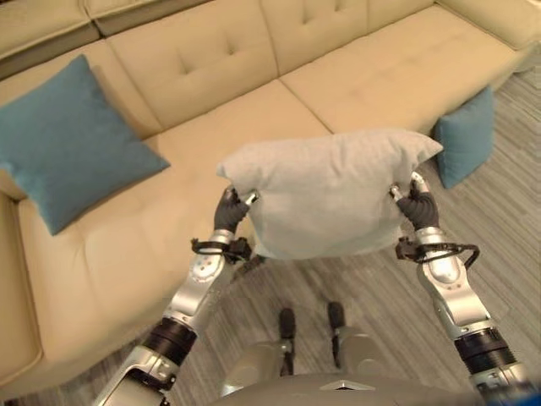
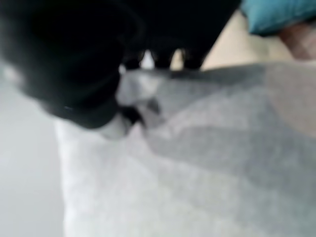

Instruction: Pick up all the scattered cushions and arrange them neatly on the sofa.

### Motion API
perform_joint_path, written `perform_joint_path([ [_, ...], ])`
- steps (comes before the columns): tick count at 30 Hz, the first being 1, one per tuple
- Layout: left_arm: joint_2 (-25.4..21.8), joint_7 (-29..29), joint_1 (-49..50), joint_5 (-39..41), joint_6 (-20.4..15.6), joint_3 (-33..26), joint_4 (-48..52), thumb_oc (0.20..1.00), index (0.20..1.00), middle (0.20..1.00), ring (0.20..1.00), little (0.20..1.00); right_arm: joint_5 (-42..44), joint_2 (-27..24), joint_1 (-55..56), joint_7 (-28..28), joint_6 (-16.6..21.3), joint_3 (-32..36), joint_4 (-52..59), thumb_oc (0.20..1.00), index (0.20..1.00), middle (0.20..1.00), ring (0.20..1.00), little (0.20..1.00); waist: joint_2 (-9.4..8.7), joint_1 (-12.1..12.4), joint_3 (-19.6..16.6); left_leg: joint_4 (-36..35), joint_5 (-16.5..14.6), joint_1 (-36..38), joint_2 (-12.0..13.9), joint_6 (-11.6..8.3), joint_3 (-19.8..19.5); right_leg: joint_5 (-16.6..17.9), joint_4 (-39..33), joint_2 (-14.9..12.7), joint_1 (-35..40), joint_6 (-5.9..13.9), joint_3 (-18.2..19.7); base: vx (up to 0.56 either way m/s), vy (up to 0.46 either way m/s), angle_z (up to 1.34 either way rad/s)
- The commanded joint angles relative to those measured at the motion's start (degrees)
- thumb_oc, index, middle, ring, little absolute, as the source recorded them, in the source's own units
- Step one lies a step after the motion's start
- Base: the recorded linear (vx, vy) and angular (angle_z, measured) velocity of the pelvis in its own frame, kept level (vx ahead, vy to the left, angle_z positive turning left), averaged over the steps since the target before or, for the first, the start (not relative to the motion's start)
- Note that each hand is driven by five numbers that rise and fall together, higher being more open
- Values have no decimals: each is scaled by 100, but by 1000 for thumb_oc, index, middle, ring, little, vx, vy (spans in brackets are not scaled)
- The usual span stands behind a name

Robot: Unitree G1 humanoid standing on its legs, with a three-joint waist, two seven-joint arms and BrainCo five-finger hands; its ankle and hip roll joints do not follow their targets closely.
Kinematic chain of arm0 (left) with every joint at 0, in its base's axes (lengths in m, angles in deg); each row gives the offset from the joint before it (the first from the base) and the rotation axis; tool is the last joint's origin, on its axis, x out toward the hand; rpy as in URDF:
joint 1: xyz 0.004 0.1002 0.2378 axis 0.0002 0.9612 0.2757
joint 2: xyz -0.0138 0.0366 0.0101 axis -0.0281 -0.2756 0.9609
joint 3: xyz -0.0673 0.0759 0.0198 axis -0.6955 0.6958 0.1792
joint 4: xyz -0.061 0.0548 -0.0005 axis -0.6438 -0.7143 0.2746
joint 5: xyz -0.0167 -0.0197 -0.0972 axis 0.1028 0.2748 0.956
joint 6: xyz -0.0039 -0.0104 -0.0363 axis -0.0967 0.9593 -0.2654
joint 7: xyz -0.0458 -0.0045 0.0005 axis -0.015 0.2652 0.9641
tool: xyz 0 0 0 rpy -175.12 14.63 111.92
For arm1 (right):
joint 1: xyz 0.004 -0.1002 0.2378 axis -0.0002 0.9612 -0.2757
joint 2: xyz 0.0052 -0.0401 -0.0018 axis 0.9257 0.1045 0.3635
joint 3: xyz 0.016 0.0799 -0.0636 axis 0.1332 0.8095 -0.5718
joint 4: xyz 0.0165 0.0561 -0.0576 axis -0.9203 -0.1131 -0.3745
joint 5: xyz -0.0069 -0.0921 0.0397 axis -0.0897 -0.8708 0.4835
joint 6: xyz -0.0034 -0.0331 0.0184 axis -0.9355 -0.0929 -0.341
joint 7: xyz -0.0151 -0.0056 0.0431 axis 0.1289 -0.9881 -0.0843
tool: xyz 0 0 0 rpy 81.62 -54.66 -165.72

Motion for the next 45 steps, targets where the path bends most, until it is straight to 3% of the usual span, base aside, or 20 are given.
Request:
perform_joint_path([
  [1,262,531,-224,-395,-428,156,828,200,200,200,200,200,-310,69,-424,-459,513,-289,544,200,200,200,200,200,-127,181,-240,166,-240,314,389,-578,-406,423,-463,142,483,53,-595,164,-129,-51],
  [2,283,543,-228,-383,-416,193,800,200,200,200,200,200,-347,12,-375,-448,524,-239,600,200,200,200,200,200,-147,95,-267,145,-221,340,390,-582,-493,355,-494,288,531,-14,-304,171,-145,-8],
  [5,372,513,-273,-373,-367,224,770,200,200,200,200,200,-256,-80,-327,-398,501,-166,724,200,200,200,200,200,-187,50,-331,199,-268,409,456,-689,-522,323,-733,376,773,-137,-345,150,-233,61],
  [7,475,565,-394,-333,-359,318,771,200,200,200,200,200,-189,-217,-240,-369,513,-22,744,200,200,200,200,200,-286,-30,-225,1536,-201,-26,519,-998,-653,235,-821,443,1025,-301,-504,153,-343,66],
  [9,522,497,-404,-280,-353,368,762,200,200,200,200,200,-110,-219,-302,-363,491,-88,729,200,200,200,200,200,-334,111,-104,1894,-168,-458,244,-978,-957,189,-839,444,1126,-347,-390,180,-154,53],
  [10,487,507,-277,-332,-323,349,828,200,200,200,200,200,-106,-208,-372,-381,500,-145,698,200,200,200,200,200,-347,228,-153,1409,-241,-719,49,-766,-956,132,-881,519,1251,-334,-231,320,-110,-50],
  [13,479,409,-262,-469,-306,284,899,200,200,200,200,200,-202,-159,-445,-321,496,-239,661,200,200,200,200,200,-273,510,-231,959,352,-1119,66,-833,-815,-90,-922,724,1601,-372,81,418,52,-62],
  [15,447,415,-129,-453,-346,167,1054,200,200,200,200,200,-272,24,-470,-382,449,-298,574,200,200,200,200,200,-222,609,-364,654,164,-579,-26,-577,-866,-128,-444,534,1658,-117,159,539,302,-139],
  [16,357,426,-141,-415,-366,220,1169,200,200,200,200,200,-349,127,-609,-437,449,-335,590,200,200,200,200,200,-147,574,-331,602,-74,-122,-53,-302,-789,337,826,306,1154,199,223,449,289,-162],
  [17,347,408,-150,-457,-354,243,1188,200,200,200,200,200,-362,157,-598,-424,446,-336,586,200,200,200,200,200,-126,563,-338,625,-150,-60,-55,-278,-782,377,891,227,1102,203,169,311,179,-107],
  [21,333,409,-246,-504,-363,267,1181,200,200,200,200,200,-294,170,-716,-442,441,-355,552,200,200,200,200,200,-74,454,-397,436,-308,257,-7,-310,-893,292,204,203,793,53,160,152,-16,-1],
  [24,357,407,-289,-496,-352,279,1132,200,200,200,200,200,-265,150,-776,-446,436,-380,547,200,200,200,200,200,-79,325,-359,416,-413,416,0,-375,-1021,473,-390,196,593,80,288,218,-79,31],
  [26,384,447,-354,-470,-371,302,1067,200,200,200,200,200,-330,59,-741,-446,394,-359,617,200,200,200,200,200,-179,130,-305,559,-588,598,-32,-482,-1313,723,-767,333,454,162,960,289,-164,57],
  [30,451,482,-327,-513,-369,321,1032,200,200,200,200,200,-342,29,-706,-443,417,-314,620,200,200,200,200,200,-209,135,-394,587,-532,630,28,-567,-1436,717,-865,344,648,87,813,152,-173,41],
  [36,534,529,-409,-411,-257,444,1024,200,200,200,200,200,-213,-107,-547,-417,418,-141,666,200,200,200,200,200,-235,56,-644,452,-311,618,332,-905,-1790,432,-1310,541,1318,-202,104,80,-236,139],
  [38,544,531,-406,-422,-241,450,1033,200,200,200,200,200,-199,-113,-491,-407,431,-87,676,200,200,200,200,200,-255,42,-619,598,-346,528,324,-937,-1726,398,-1375,549,1415,-251,17,-56,-141,42],
  [39,580,534,-419,-373,-241,471,1007,200,200,200,200,200,-195,-123,-416,-366,439,-26,670,200,200,200,200,200,-275,-21,-553,813,-335,381,322,-972,-1452,378,-1331,488,1428,-278,-88,-246,-10,44],
  [40,658,682,-502,-338,-256,579,897,200,200,200,200,200,-183,-80,-237,-225,476,155,790,200,200,200,200,200,-286,-403,-534,1088,-368,105,831,-877,488,413,-1372,319,1383,-210,-476,-233,9,76],
  [43,578,610,-422,-369,-269,525,912,200,200,200,200,200,-268,27,-294,-159,457,101,657,200,200,200,200,200,-268,-321,-556,848,-523,271,625,-773,81,445,-1331,347,1349,-148,-342,-44,74,146],
  [45,576,610,-417,-369,-268,523,916,200,200,200,200,200,-268,28,-294,-159,459,98,656,200,200,200,200,200,-270,-322,-553,833,-517,284,621,-770,82,443,-1330,344,1355,-146,-341,14,67,-69],
])
